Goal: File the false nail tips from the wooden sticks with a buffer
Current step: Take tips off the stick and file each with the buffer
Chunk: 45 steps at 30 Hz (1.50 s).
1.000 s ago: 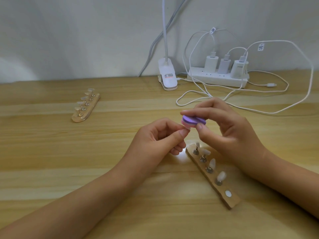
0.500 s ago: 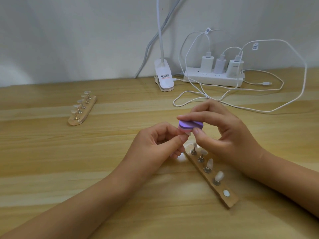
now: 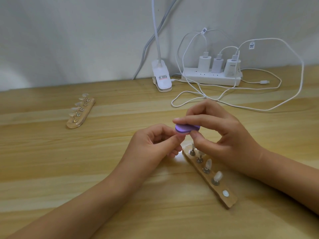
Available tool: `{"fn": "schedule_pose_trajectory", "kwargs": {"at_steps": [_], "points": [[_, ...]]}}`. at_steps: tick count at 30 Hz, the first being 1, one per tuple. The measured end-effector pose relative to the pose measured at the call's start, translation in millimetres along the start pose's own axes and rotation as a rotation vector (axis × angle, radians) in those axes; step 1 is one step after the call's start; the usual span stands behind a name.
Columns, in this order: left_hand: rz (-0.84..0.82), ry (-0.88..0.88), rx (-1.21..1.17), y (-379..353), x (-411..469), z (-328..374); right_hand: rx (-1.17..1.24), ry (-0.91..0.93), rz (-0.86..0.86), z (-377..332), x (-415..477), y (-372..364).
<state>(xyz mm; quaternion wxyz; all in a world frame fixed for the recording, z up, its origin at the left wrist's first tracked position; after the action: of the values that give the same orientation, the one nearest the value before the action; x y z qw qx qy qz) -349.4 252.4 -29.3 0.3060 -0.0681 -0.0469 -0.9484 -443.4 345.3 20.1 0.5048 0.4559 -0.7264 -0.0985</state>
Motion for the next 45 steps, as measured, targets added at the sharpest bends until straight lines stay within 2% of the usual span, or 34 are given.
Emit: {"fn": "schedule_pose_trajectory", "kwargs": {"at_steps": [13, 22, 45], "points": [[-0.03, -0.025, -0.018, -2.1, -1.2, 2.1, -0.008, 0.024, 0.017, -3.3, -1.7, -0.1], [0.0, -0.016, -0.121, -0.4, -1.6, 1.7, 0.13, -0.041, 0.061, 3.7, -3.2, 0.0], [0.024, -0.003, -0.126, 0.2, -0.2, 0.3, 0.128, -0.033, 0.059, 8.2, -1.6, -4.9]]}}
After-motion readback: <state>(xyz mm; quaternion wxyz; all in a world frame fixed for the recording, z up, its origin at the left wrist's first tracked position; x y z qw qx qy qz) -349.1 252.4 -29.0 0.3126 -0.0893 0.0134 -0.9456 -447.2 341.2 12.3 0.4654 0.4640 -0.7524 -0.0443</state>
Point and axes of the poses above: each hand's wrist, its own x-axis towards the middle knuckle, its own y-axis out of the back of the hand, z = x × y, the point moved 8 cm from there along x, towards the middle knuckle, and after that the axes turned 1 degree about -y, right-handed, at the moved point
